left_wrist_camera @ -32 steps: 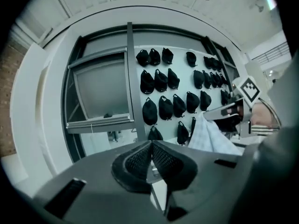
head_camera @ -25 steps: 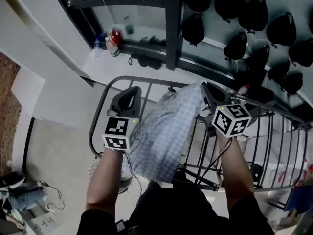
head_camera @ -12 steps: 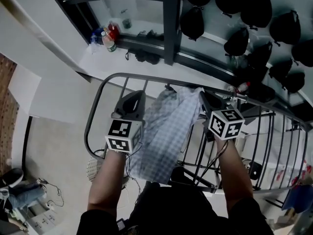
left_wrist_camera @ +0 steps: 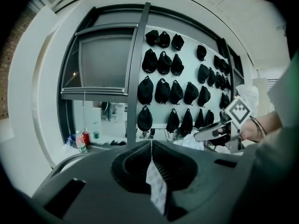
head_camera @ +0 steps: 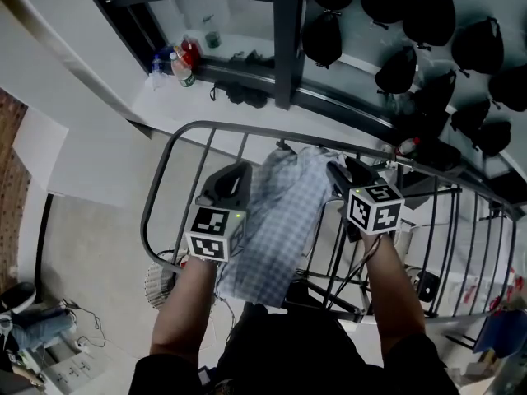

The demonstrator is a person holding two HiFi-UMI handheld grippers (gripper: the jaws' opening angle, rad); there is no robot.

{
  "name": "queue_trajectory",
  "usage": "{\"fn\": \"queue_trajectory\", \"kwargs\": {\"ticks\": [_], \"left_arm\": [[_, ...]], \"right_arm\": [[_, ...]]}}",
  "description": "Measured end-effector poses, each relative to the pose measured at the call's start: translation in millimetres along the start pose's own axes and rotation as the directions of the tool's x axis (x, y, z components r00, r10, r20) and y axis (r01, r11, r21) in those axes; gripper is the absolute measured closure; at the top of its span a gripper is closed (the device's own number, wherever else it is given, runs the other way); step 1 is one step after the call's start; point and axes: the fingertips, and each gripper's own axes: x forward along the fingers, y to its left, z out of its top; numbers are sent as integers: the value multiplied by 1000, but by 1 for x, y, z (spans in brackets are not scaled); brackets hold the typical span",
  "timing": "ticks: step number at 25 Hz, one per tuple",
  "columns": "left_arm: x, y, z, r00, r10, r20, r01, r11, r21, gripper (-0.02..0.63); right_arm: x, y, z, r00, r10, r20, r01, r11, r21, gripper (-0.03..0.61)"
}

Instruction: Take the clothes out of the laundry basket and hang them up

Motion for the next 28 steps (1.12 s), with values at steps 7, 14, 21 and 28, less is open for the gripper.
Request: {"fn": "queue_trajectory", "kwargs": {"ticks": [7, 14, 21, 28], "left_arm": [[-19, -7, -4, 1000, -15, -7, 15, 1000, -11, 606], [-33, -11, 0, 1000, -27, 4, 27, 1000, 1, 606], [-49, -21, -3, 998, -59, 4, 59, 998, 0, 606], [-66, -23, 0, 996, -85, 24, 85, 996, 15, 604]], "right_arm": [[-5, 2, -24, 994, -31, -102, 34, 999, 28, 256], [-20, 6, -40, 980, -56, -190, 64, 997, 36, 209], [-39, 11, -52, 970, -92, -227, 104, 994, 44, 189], [-53, 39, -38, 987, -66, -145, 71, 997, 27, 189]]}}
